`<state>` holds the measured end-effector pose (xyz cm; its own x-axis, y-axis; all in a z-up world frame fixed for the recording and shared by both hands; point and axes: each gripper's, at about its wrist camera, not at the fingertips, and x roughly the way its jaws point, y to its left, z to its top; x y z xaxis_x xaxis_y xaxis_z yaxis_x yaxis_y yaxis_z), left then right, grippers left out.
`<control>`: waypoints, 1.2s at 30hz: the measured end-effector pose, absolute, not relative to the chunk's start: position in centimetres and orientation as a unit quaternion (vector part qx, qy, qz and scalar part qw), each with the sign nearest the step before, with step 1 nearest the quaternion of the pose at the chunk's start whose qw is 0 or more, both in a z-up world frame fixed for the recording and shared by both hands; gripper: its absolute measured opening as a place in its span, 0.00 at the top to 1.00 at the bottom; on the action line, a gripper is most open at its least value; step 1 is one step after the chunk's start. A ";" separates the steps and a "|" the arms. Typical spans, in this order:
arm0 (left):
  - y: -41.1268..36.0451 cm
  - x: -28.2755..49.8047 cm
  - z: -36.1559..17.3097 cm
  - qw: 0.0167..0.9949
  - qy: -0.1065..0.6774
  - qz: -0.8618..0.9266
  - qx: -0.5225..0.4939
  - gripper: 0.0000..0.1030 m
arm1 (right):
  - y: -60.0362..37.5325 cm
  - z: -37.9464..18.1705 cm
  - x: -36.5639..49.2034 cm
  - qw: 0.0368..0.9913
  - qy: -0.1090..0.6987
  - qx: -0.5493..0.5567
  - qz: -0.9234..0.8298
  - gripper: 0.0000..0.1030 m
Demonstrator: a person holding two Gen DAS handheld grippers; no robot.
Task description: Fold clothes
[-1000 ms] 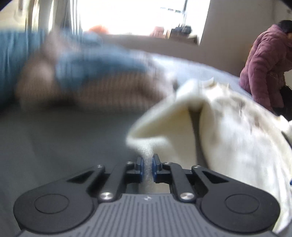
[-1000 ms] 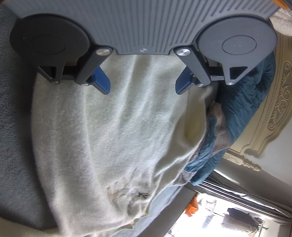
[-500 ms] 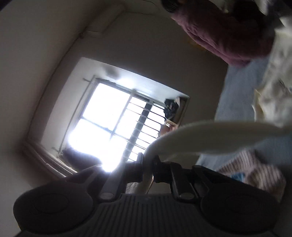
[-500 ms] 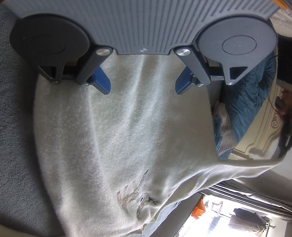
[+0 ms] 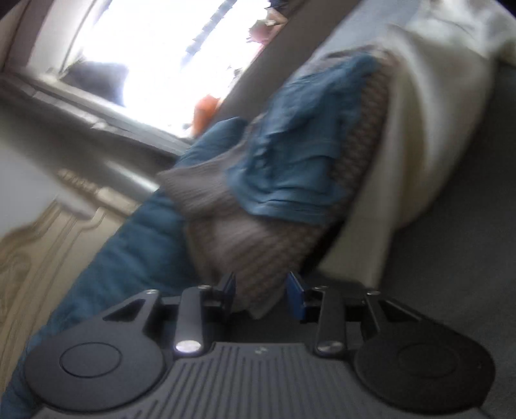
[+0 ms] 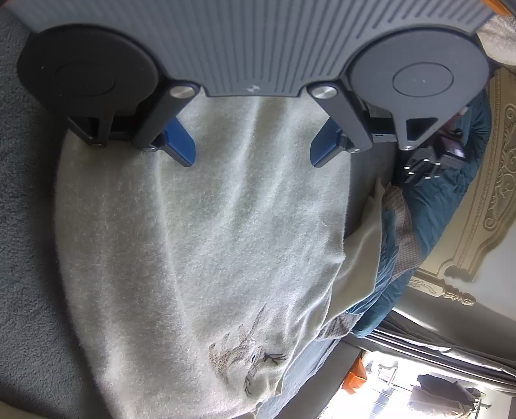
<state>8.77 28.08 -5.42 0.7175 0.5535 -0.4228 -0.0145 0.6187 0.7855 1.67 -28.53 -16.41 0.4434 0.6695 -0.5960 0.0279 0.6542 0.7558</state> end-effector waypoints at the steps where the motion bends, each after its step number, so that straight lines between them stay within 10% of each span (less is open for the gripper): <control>1: 28.2 8.6 -4.4 0.846 0.334 0.175 0.377 0.62 | -28.5 -16.4 1.7 0.770 0.485 0.359 0.208 0.21; 14: 18.6 5.0 -1.5 0.898 0.423 -0.102 -0.069 0.44 | -28.9 -14.3 -0.4 0.782 0.470 0.346 0.218 0.21; 30: 8.4 0.5 -11.4 0.817 0.516 -0.219 -0.135 0.44 | -34.0 -15.1 -4.4 0.811 0.456 0.349 0.110 0.22; 36: 8.1 0.0 -11.4 0.821 0.513 -0.214 -0.131 0.44 | -34.0 -15.7 -4.5 0.809 0.454 0.356 0.111 0.78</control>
<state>0.01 8.13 -11.44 0.3822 -0.4863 -0.7858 0.2173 0.8738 -0.4351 -4.47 -33.97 -15.66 0.5624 0.5033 -0.6561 0.1428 0.7224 0.6766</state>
